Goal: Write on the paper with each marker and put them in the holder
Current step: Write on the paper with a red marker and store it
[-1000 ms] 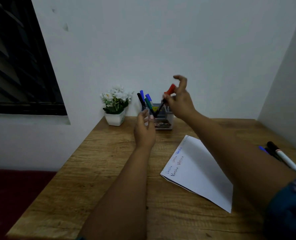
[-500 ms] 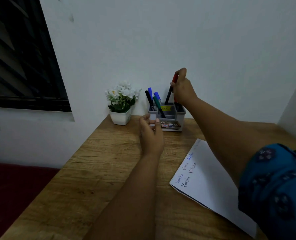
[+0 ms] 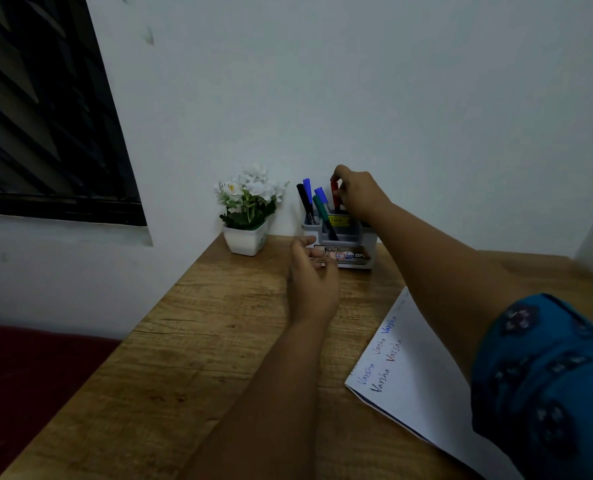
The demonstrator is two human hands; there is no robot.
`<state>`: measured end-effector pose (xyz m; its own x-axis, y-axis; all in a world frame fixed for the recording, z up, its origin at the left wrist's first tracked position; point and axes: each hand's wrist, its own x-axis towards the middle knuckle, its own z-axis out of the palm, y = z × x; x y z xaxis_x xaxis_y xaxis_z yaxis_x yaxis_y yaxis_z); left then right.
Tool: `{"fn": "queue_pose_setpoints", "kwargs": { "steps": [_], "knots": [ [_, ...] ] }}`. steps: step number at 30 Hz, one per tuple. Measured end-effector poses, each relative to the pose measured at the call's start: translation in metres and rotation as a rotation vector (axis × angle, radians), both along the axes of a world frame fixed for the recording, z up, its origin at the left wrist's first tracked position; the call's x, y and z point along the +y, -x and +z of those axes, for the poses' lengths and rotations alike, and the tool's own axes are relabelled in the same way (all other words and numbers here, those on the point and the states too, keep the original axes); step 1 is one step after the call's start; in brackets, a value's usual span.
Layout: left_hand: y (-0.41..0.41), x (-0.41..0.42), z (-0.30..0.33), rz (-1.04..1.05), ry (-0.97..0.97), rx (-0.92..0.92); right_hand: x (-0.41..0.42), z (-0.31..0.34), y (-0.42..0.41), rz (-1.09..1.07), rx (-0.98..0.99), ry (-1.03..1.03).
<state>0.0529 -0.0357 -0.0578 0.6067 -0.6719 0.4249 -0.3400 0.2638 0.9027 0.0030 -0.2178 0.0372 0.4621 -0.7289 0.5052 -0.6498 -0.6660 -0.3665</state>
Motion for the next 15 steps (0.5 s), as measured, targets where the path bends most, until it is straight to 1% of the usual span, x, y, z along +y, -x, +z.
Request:
{"fn": "queue_pose_setpoints", "kwargs": {
  "steps": [3, 6, 8, 12, 14, 15],
  "knots": [
    [0.0015, 0.0017, 0.0009, -0.005, 0.000, 0.003, 0.0043, -0.0008, -0.0041, 0.005, 0.030, 0.056],
    [0.0020, 0.0014, 0.0002, -0.012, -0.001, 0.008, 0.0048, 0.0004, -0.0035, -0.013, -0.006, 0.127],
    [0.0014, 0.0004, -0.0001, -0.015, -0.001, 0.009, 0.0041, 0.0034, -0.0035, 0.000, -0.007, 0.080],
    [0.0016, 0.0000, -0.0012, -0.018, -0.004, 0.005, 0.0075, 0.0028, -0.0032, 0.068, 0.069, -0.080],
    [0.0018, 0.0000, -0.0008, -0.015, -0.009, 0.009, 0.0080, -0.0015, -0.0011, 0.088, 0.072, -0.095],
    [0.0017, 0.0000, -0.0007, -0.016, -0.008, 0.012, 0.0076, -0.0036, 0.0003, 0.090, 0.039, -0.095]
  ]
}}
